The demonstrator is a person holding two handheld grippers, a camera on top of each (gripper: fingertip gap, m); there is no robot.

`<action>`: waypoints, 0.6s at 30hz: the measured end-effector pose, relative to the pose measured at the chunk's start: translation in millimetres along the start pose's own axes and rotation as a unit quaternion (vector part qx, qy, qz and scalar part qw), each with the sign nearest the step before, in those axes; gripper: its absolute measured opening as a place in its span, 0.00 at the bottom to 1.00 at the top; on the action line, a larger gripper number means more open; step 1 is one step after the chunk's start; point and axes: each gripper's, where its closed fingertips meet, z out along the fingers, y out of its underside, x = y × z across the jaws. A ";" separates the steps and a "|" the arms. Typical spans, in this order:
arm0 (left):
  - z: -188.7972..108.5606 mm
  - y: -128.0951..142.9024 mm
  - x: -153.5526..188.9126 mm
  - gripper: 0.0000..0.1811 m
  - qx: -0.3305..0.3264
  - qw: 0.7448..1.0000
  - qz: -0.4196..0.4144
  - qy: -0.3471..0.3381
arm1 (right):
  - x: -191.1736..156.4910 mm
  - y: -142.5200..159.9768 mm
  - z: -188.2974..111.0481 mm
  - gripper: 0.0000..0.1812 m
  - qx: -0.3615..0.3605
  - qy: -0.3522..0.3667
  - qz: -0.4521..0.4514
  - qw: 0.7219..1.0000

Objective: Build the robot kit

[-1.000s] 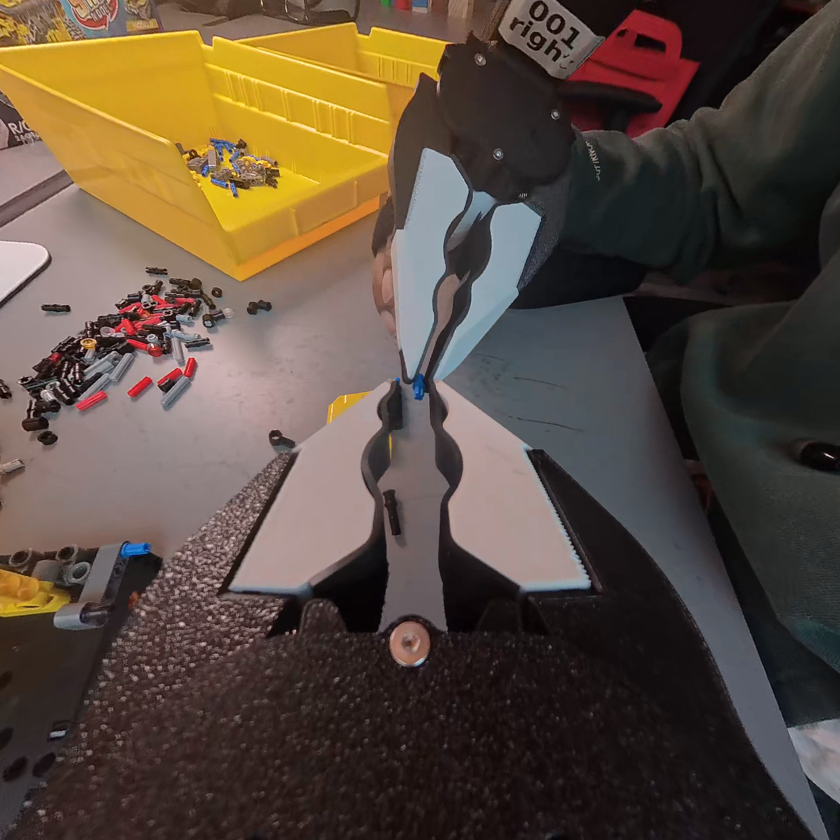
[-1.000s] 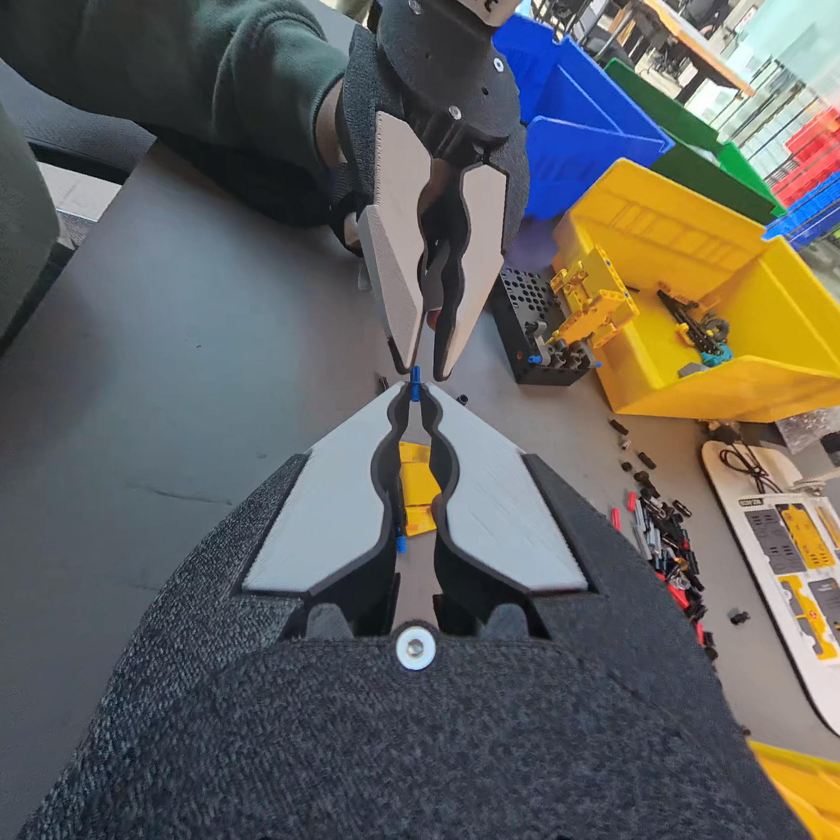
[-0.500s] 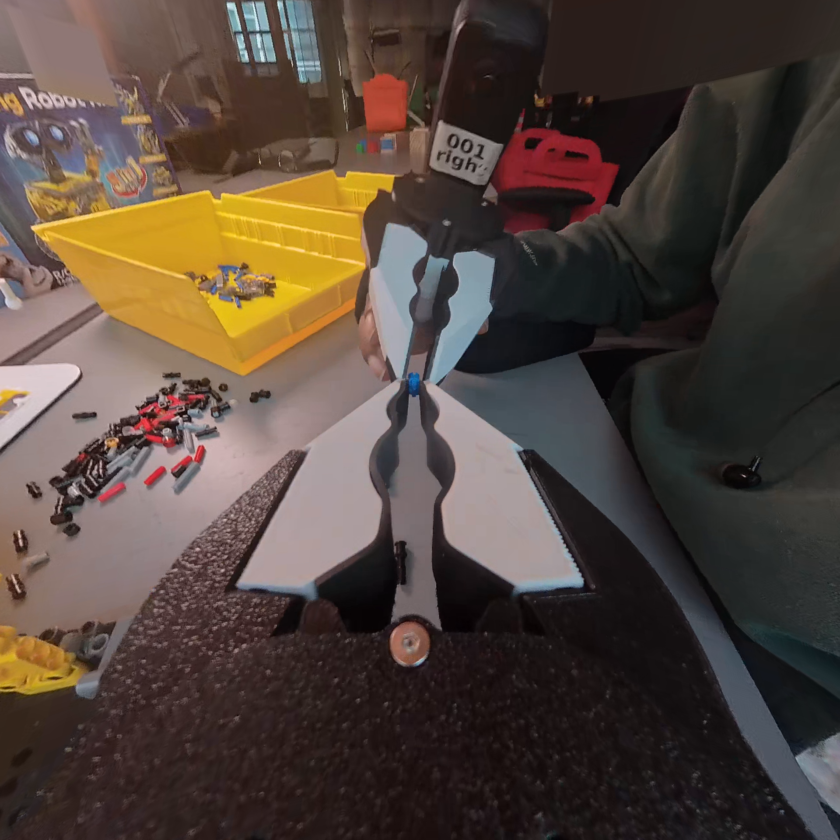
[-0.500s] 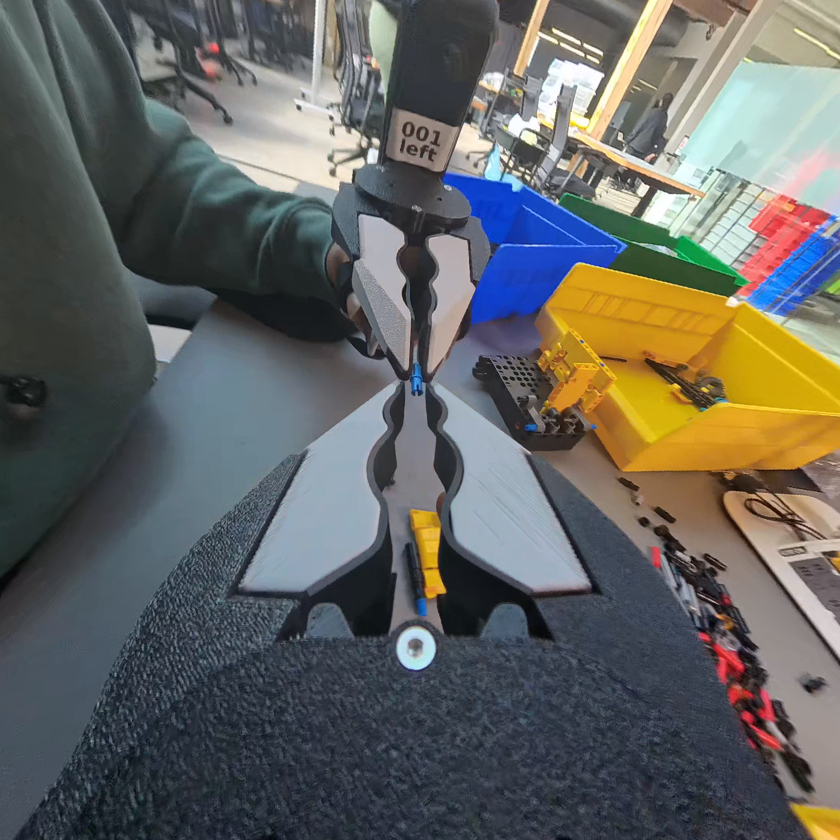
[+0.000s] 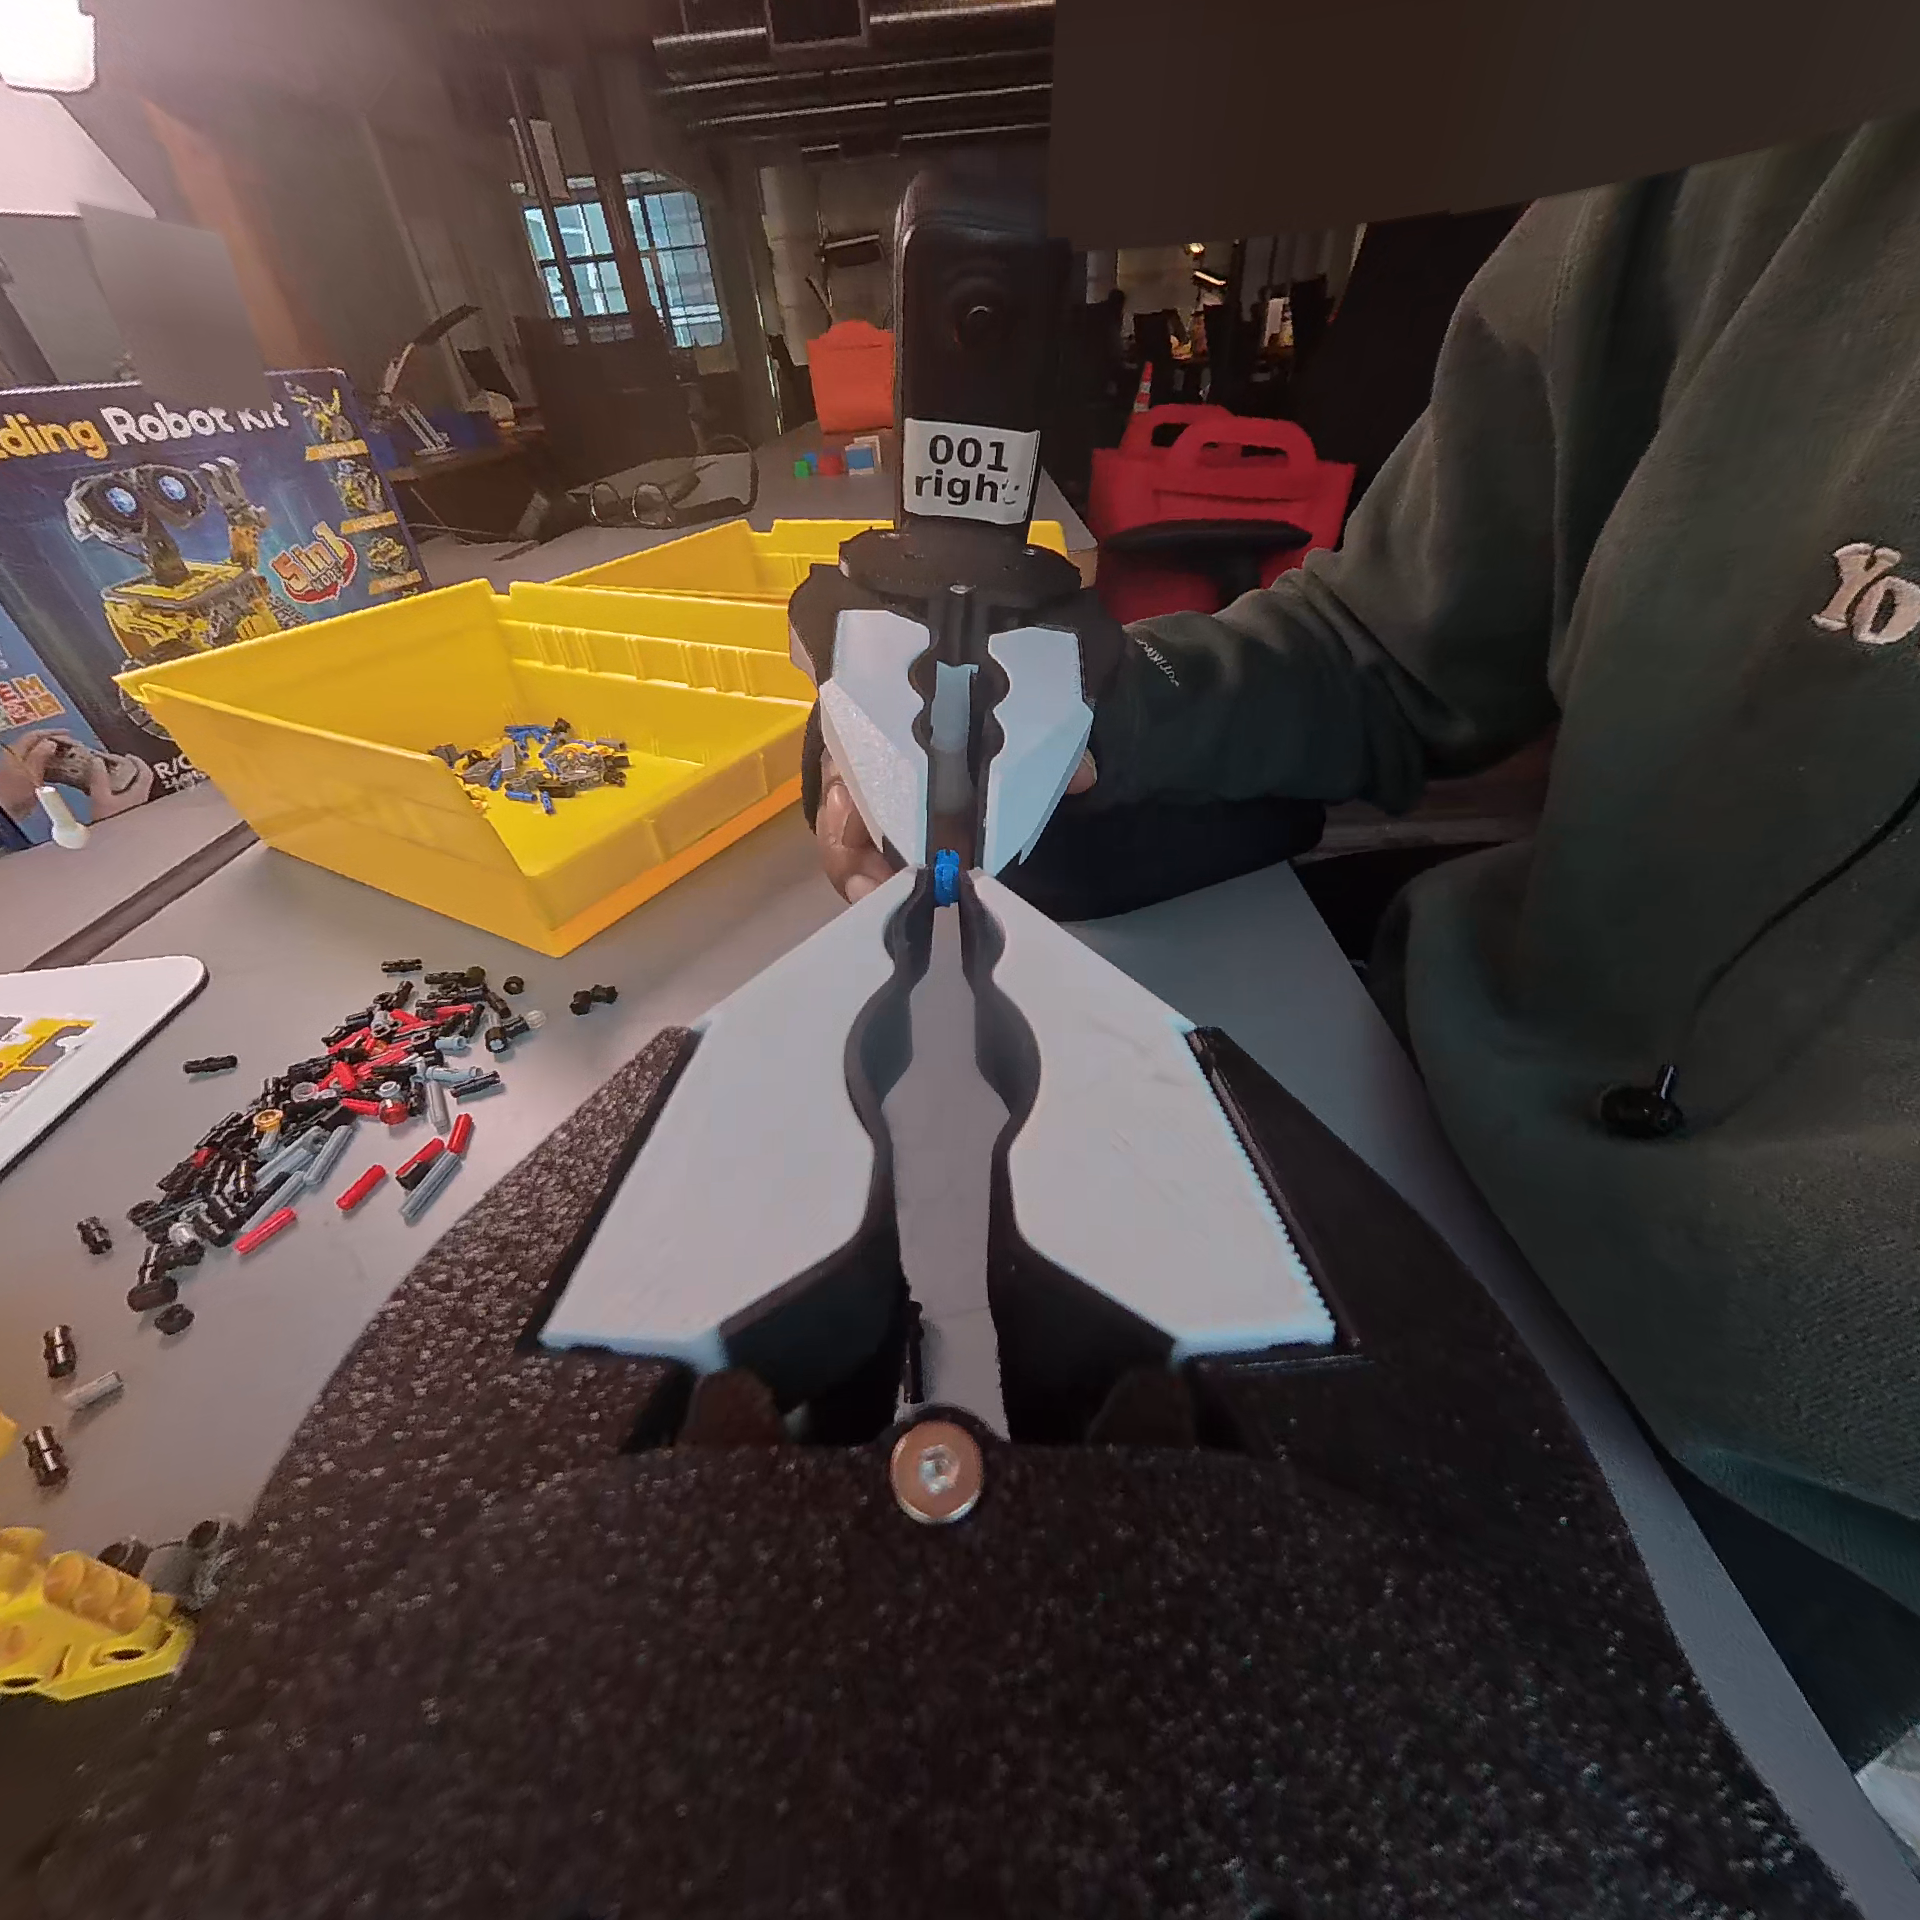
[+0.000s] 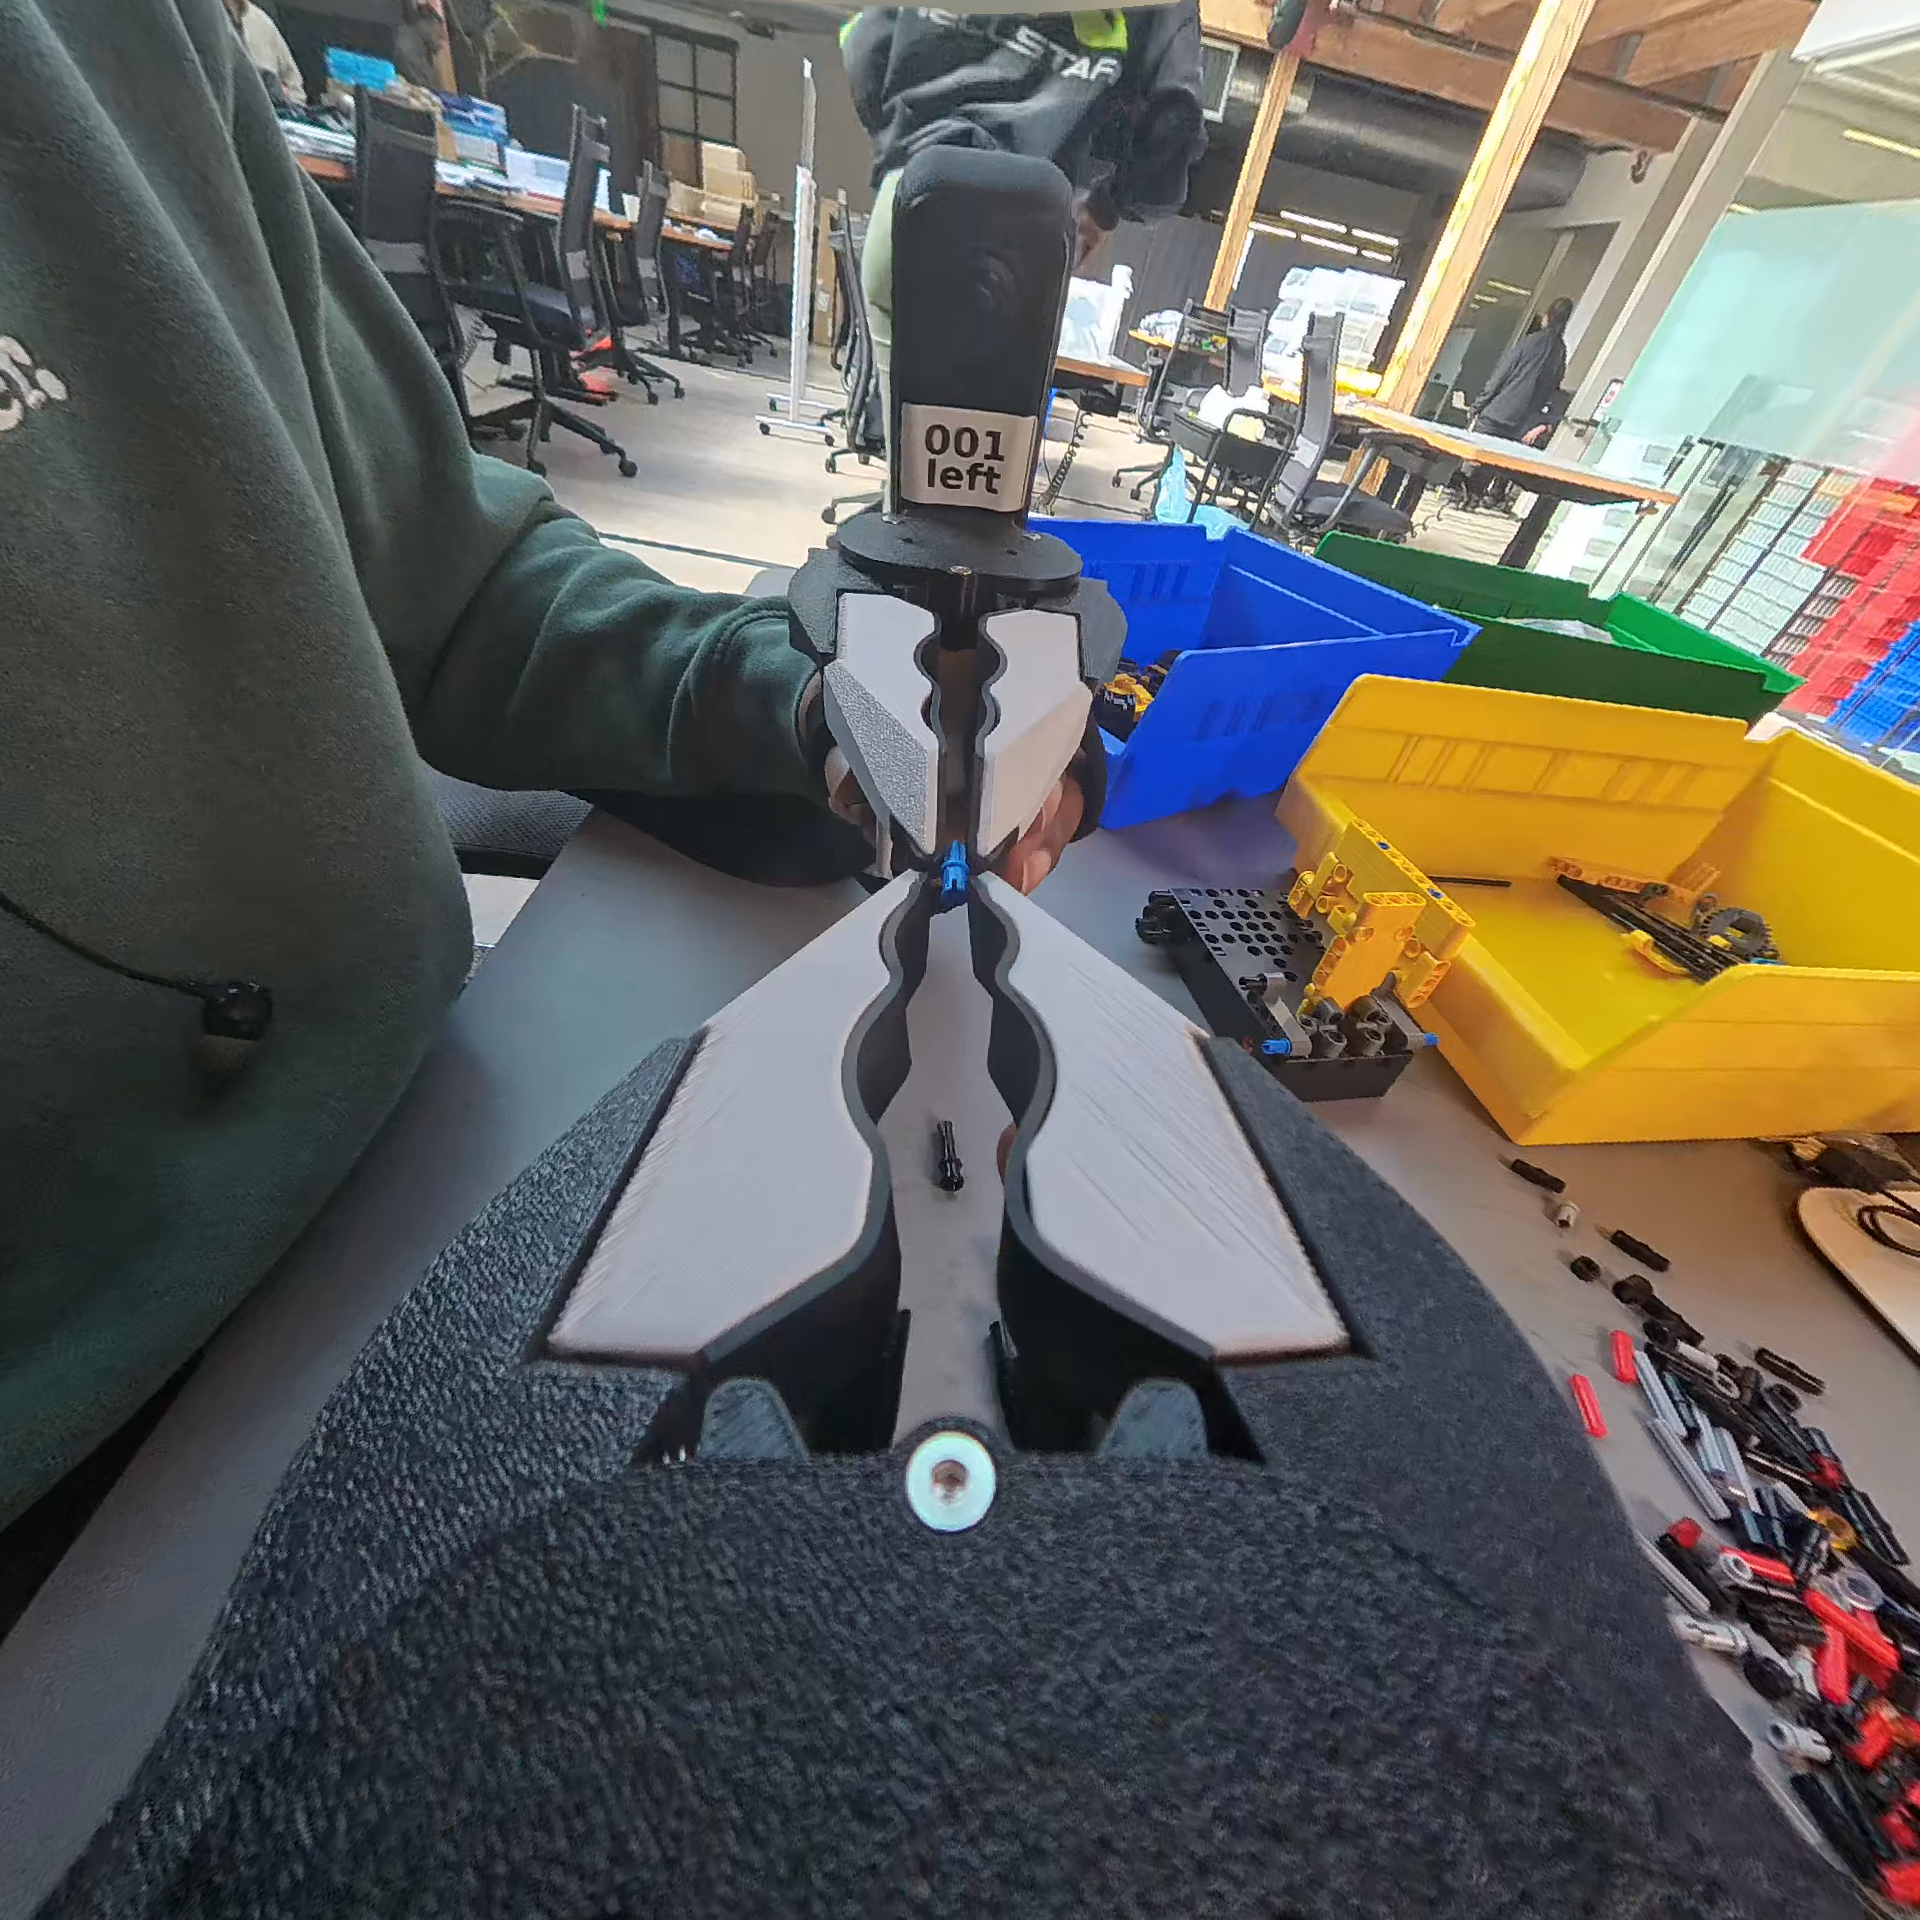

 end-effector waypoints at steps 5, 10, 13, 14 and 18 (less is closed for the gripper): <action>-0.8 -1.9 0.7 0.02 0.008 1.000 -0.012 0.007 | 0.6 -2.5 0.2 0.02 0.004 0.008 -0.009 1.000; -1.1 0.2 0.0 0.02 0.002 1.000 -0.026 0.010 | 1.4 -1.1 0.0 0.02 0.001 0.007 -0.008 1.000; -1.9 0.3 -0.7 0.02 0.001 1.000 -0.024 0.007 | 2.3 -1.7 -1.3 0.02 0.001 0.008 -0.008 1.000; -2.0 0.5 -0.9 0.02 0.000 1.000 -0.024 0.006 | 2.6 -1.6 -1.6 0.02 0.000 0.009 -0.009 1.000; -1.6 1.3 -0.6 0.02 -0.003 1.000 -0.022 0.006 | 2.1 -0.8 -1.9 0.02 -0.002 0.008 -0.010 1.000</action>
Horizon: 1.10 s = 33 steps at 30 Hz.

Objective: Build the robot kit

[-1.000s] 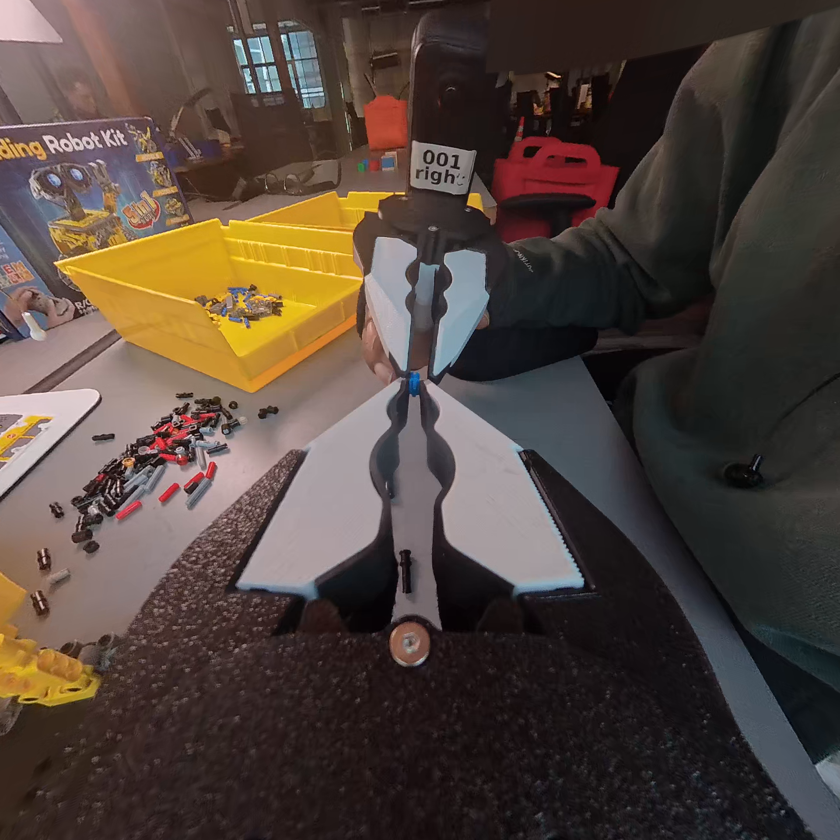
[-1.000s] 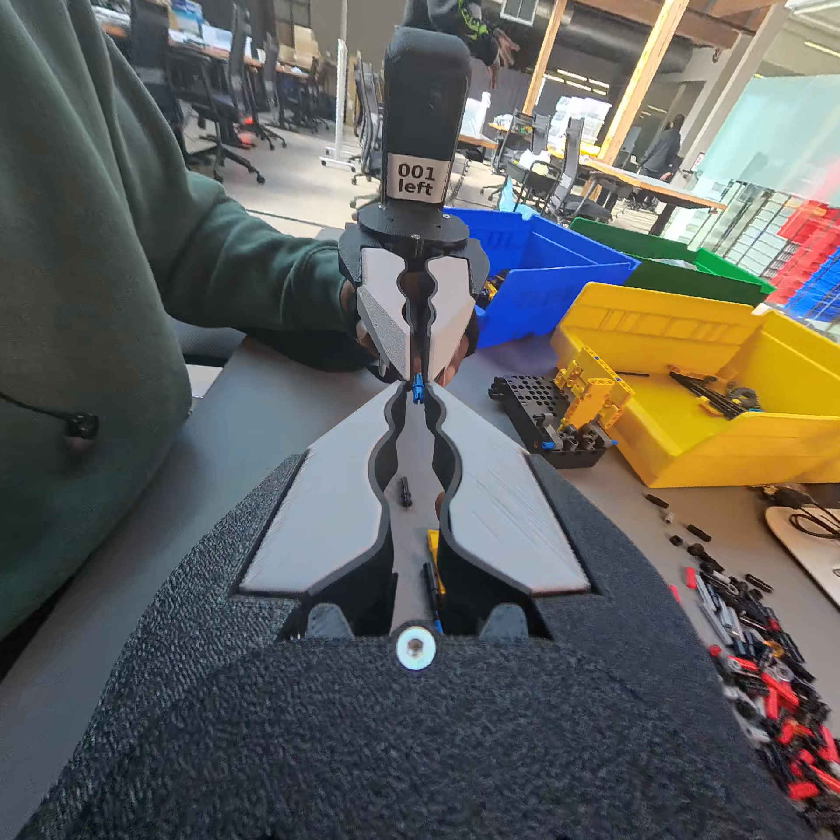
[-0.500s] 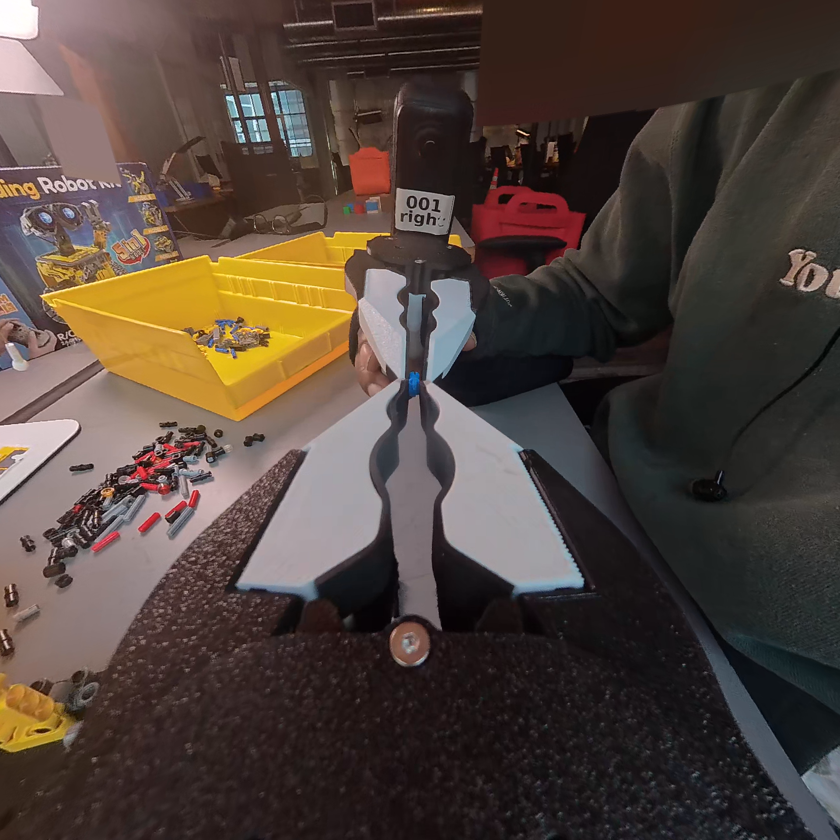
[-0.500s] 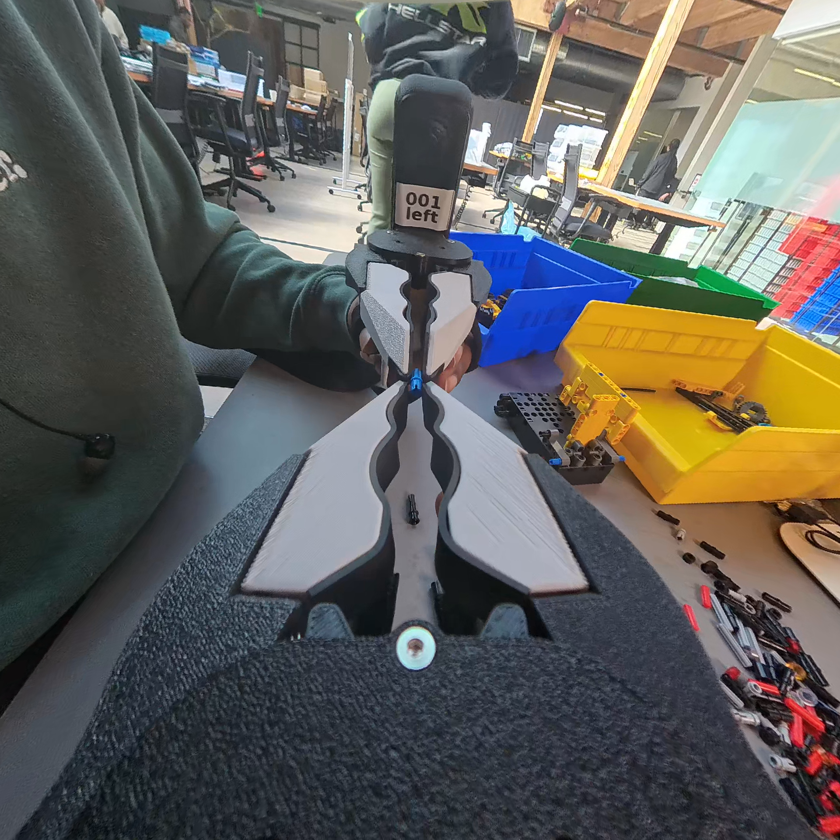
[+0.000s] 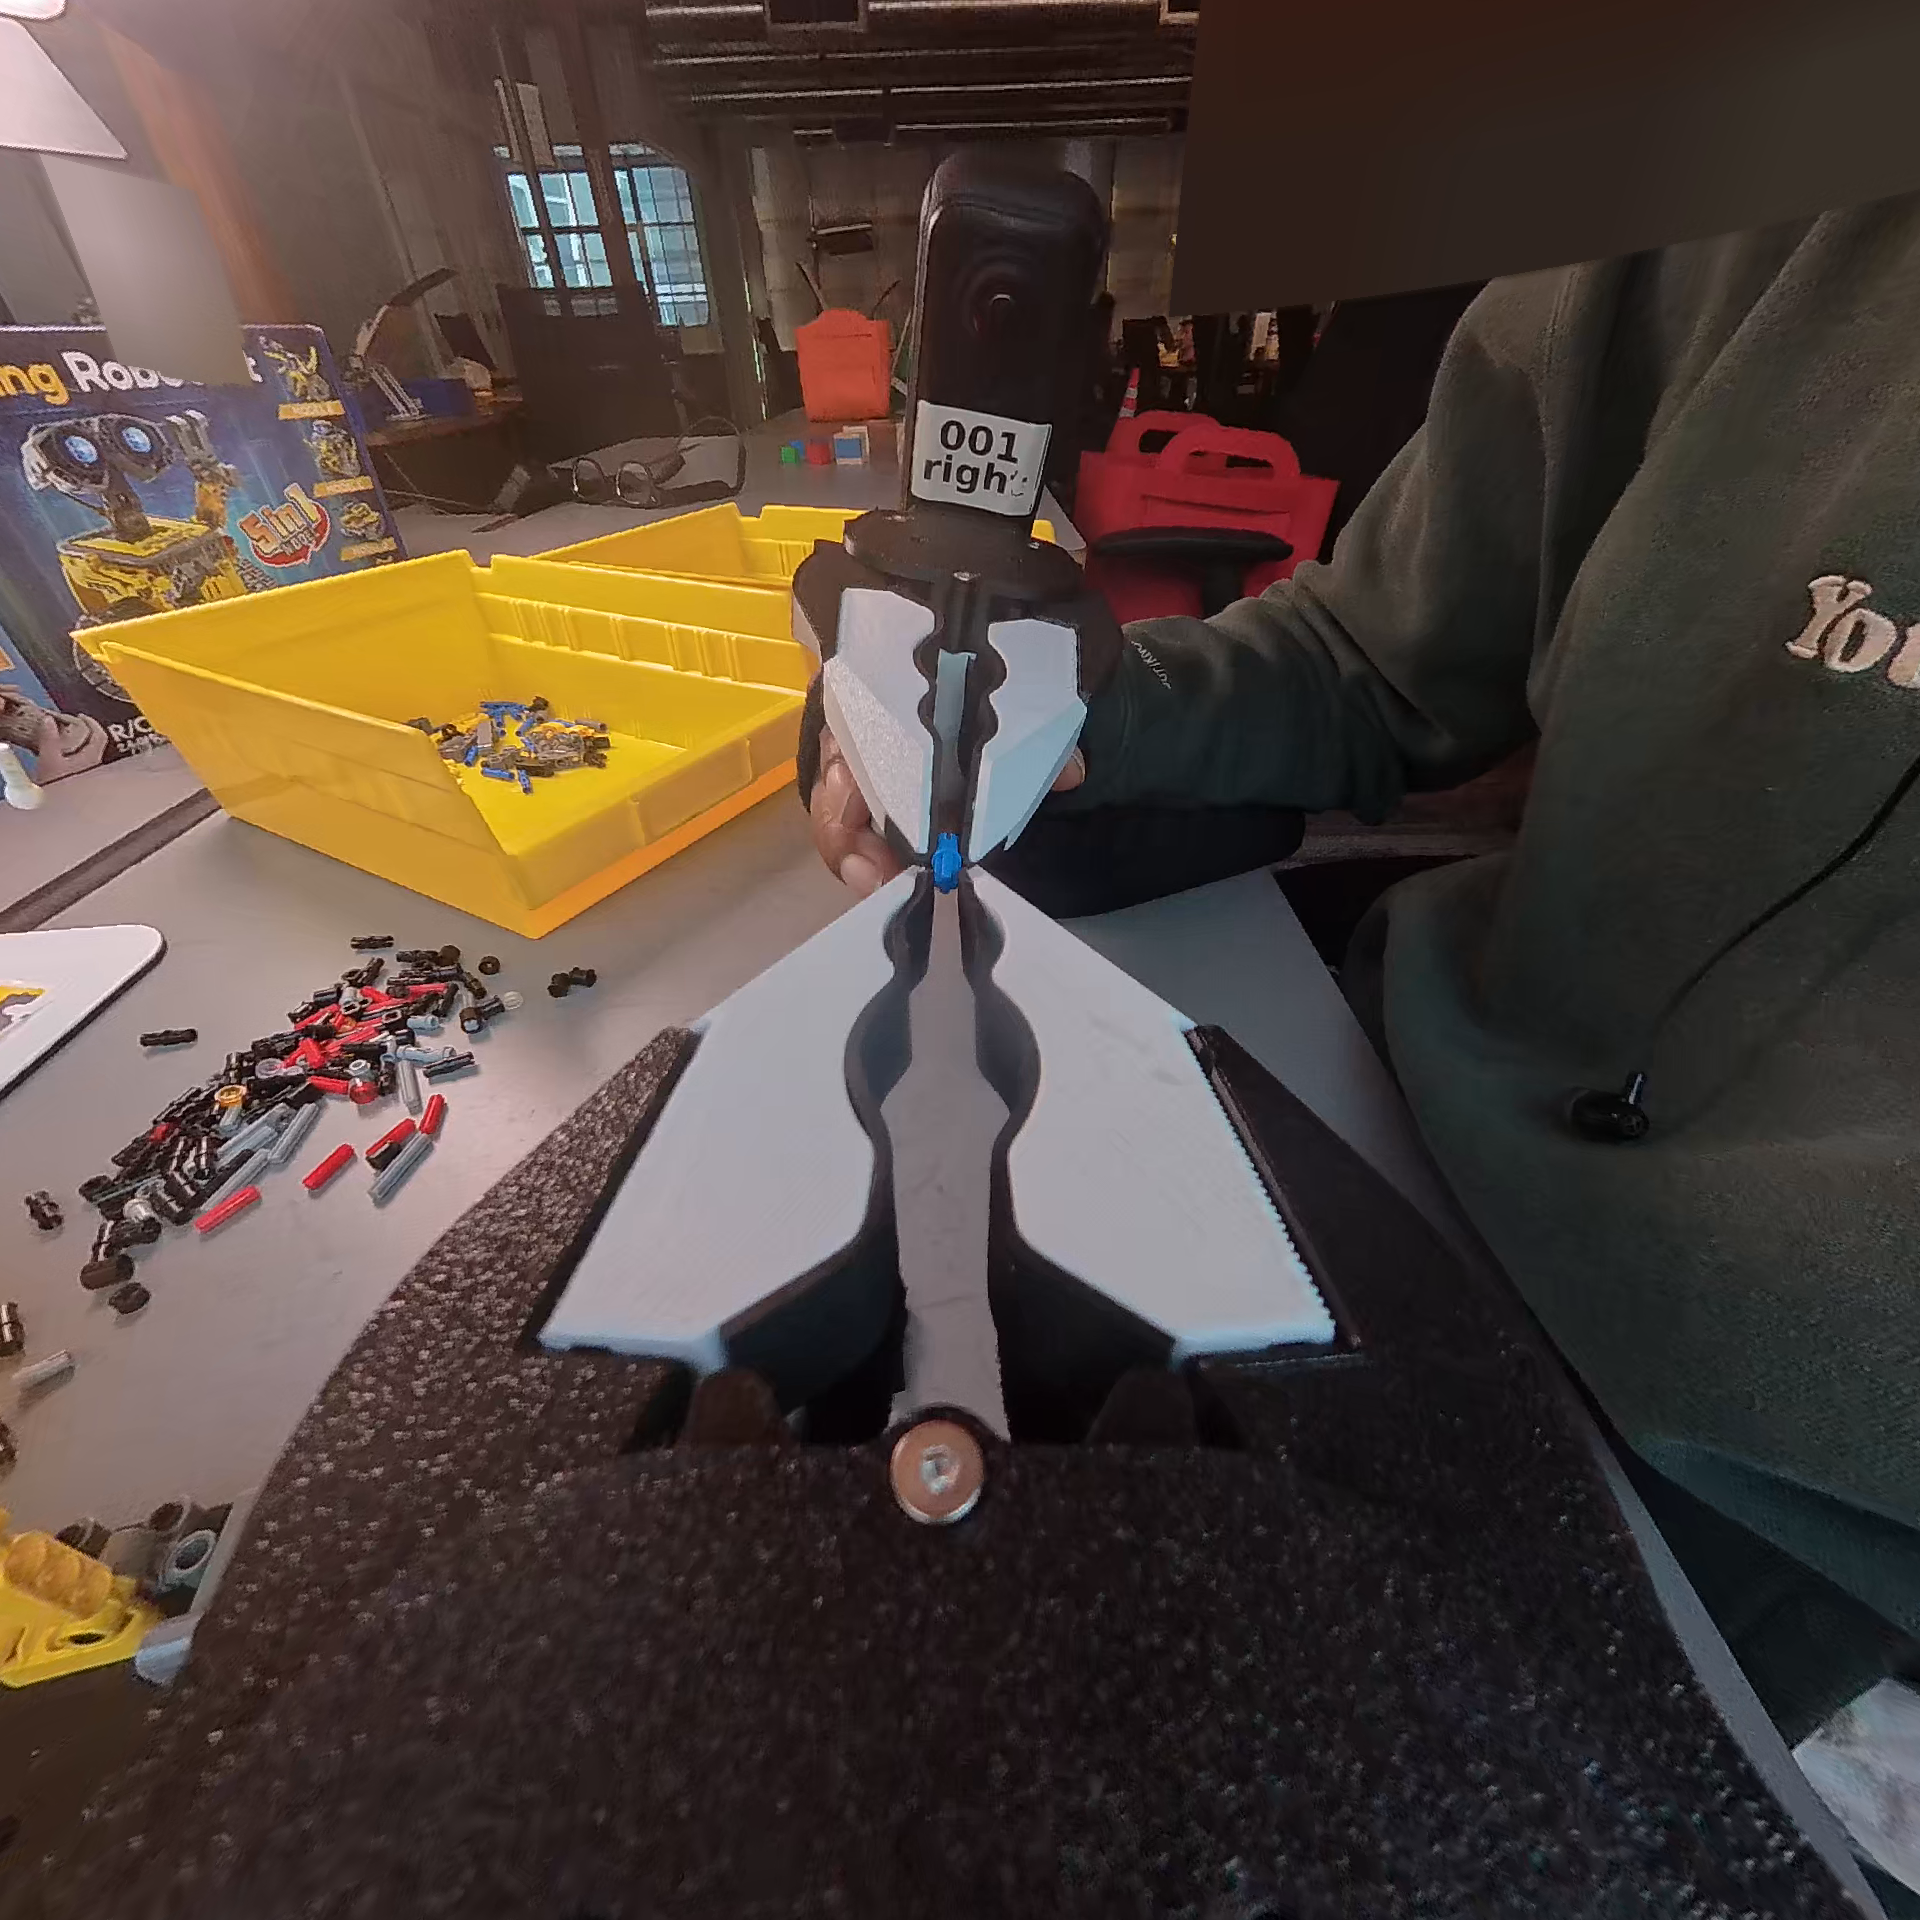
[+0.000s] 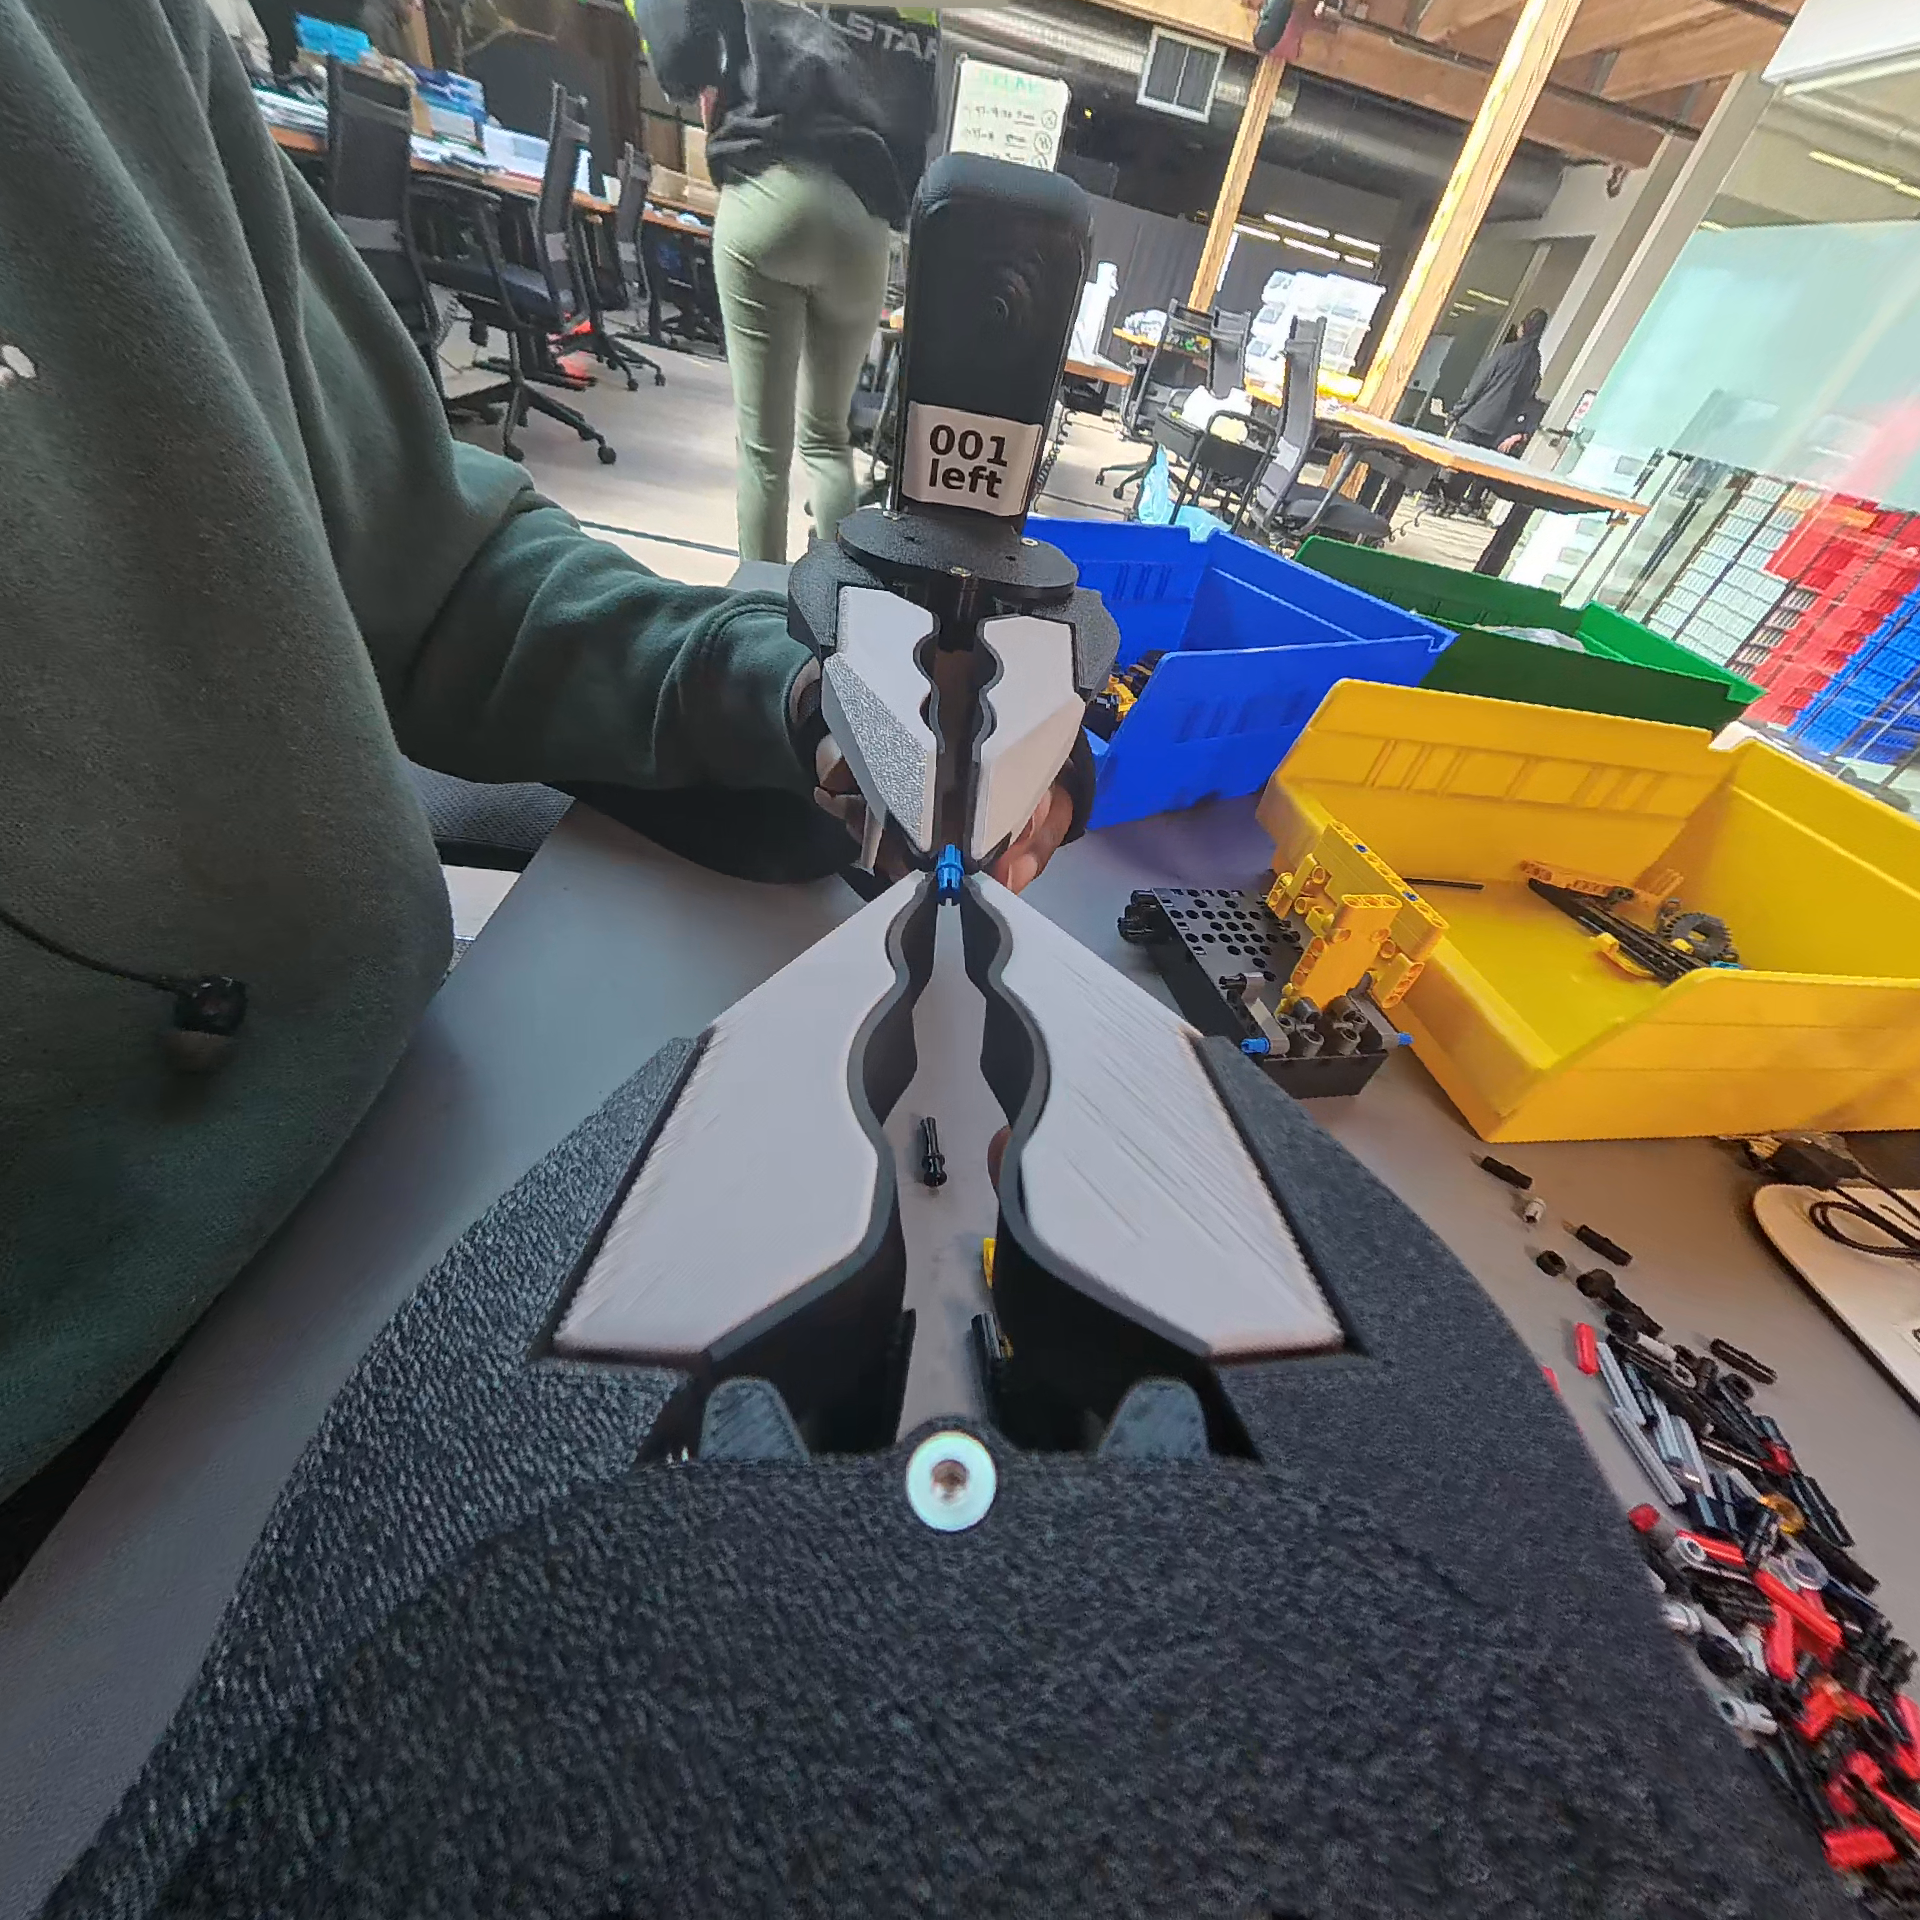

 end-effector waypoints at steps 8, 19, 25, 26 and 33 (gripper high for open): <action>0.2 -2.0 0.1 0.01 0.005 1.000 0.005 -0.003 | 0.0 -2.9 -0.1 0.02 0.008 0.003 0.001 1.000; 0.2 -1.3 -0.1 0.01 0.002 1.000 0.000 -0.001 | 0.0 -2.4 0.6 0.02 0.008 0.005 -0.002 1.000; -0.5 13.2 -8.1 0.02 -0.040 0.999 -0.030 -0.009 | 6.3 11.9 2.4 0.02 -0.029 0.007 0.020 0.999; -1.8 19.8 -11.5 0.02 -0.060 0.998 -0.032 -0.017 | 10.1 16.1 1.4 0.02 -0.037 0.013 0.022 0.999; -14.6 90.1 -17.3 0.12 -0.269 0.961 -0.047 -0.031 | 39.6 41.9 -18.0 0.02 -0.083 0.056 0.045 0.994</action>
